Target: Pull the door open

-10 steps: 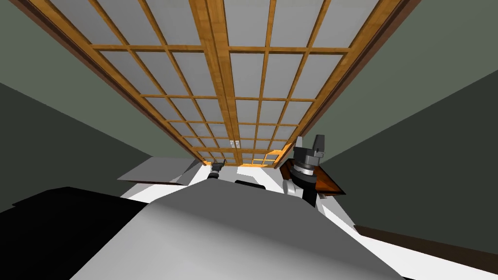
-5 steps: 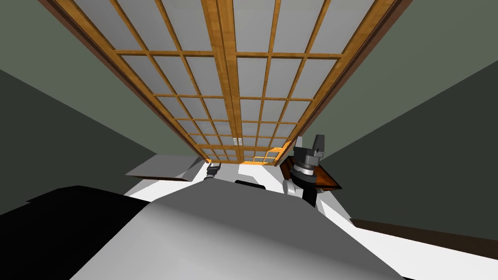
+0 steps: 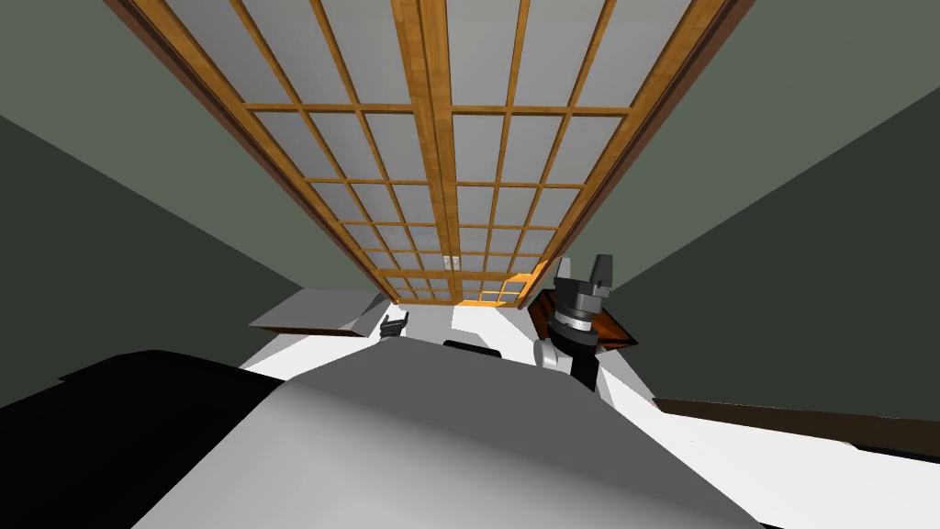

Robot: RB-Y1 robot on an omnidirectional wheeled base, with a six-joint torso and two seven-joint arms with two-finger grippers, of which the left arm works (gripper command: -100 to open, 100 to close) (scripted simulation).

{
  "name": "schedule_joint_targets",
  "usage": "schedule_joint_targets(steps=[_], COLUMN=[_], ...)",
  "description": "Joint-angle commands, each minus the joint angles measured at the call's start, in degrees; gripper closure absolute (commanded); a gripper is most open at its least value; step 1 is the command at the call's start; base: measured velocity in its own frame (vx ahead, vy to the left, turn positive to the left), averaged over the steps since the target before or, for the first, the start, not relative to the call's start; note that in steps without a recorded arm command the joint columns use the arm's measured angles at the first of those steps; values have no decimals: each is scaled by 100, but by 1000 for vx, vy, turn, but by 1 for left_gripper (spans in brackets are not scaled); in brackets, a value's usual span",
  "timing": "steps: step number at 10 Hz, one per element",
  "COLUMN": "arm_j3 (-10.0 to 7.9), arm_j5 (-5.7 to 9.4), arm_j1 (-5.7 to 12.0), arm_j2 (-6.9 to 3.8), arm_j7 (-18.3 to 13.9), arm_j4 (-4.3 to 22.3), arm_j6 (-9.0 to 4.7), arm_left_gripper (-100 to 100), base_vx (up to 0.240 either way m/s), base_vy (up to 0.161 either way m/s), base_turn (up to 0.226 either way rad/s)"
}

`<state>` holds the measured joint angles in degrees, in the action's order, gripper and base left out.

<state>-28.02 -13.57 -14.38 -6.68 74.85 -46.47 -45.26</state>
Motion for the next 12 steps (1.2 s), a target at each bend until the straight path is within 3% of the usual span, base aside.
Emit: schedule_joint_targets(steps=[1,5,6,8,10,12], arm_j3=[-81,-501,-501,-692,-842,-868], arm_j5=[39,235,235,330,417,442], arm_j1=[13,-67,-67,-25,173,347], arm_j2=[-36,-94,-94,-94,-44,4], arm_j7=[45,221,221,318,429,479], arm_j4=[160,421,421,539,632,649], arm_j6=[-62,-4,-4,20,34,32], arm_left_gripper=[-100,-100,-100,-100,-100,-100], base_vx=[-95,-102,-50,-22,79,193], base_vy=[38,41,33,30,40,52], base_turn=[-14,-67,-25,-111,-242,-164])
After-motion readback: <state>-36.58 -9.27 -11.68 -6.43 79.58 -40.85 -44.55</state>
